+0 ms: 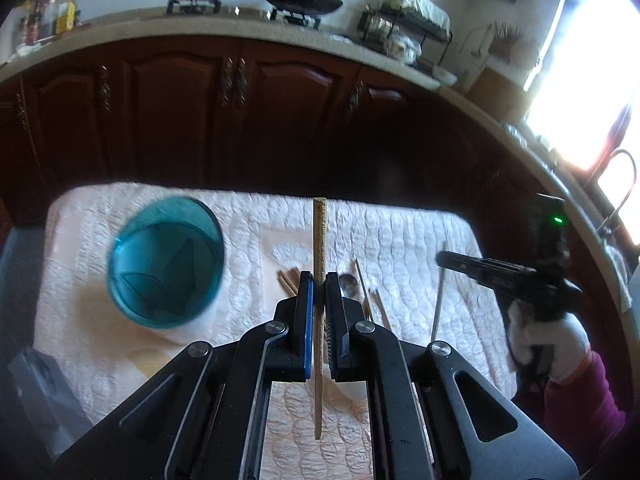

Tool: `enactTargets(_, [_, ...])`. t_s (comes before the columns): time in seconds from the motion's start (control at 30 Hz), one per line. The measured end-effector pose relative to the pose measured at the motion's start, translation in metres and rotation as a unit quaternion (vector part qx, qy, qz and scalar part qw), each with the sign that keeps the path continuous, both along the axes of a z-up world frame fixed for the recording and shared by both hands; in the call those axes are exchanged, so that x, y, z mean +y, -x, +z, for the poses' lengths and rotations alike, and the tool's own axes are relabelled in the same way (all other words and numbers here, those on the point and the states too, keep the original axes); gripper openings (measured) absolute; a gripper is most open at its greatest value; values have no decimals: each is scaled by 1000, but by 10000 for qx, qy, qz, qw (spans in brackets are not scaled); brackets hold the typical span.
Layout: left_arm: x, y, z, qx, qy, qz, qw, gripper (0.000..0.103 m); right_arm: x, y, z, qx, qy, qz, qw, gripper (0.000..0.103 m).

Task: Organize utensils
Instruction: 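Carry both chopsticks over the teal-lined cup and open both tools to drop them in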

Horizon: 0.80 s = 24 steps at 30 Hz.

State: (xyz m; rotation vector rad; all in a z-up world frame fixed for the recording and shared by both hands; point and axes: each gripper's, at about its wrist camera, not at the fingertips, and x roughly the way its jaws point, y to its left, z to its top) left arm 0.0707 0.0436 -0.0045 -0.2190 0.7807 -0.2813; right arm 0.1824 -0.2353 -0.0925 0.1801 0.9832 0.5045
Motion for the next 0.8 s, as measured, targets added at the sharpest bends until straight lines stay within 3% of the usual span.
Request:
enactTargets(0.27, [45,5,50,-535,5,532,9972,4,31,25,96,-914,-325,622,9933,5])
enactTargets(0.43, [78,-3,82,-1036,-168,1064,9888,4,73,23,153,-1399,-808,1031,9815,5])
enactTargets(0.53, [93,-18,87,-1195,-308,1416,9822,4,106,16,179,-1677,-976,1174,9739,5])
enactTargets(0.63, [104,-33,82,-1275,-486,1698,9760,4,137,4,193,-1834,-1096,1153,9701,5])
enactTargets(0.8, [116,-56,62,-1328,-768,1982,9681,4,191,-19,187,-1925,-985,1104,9701,5])
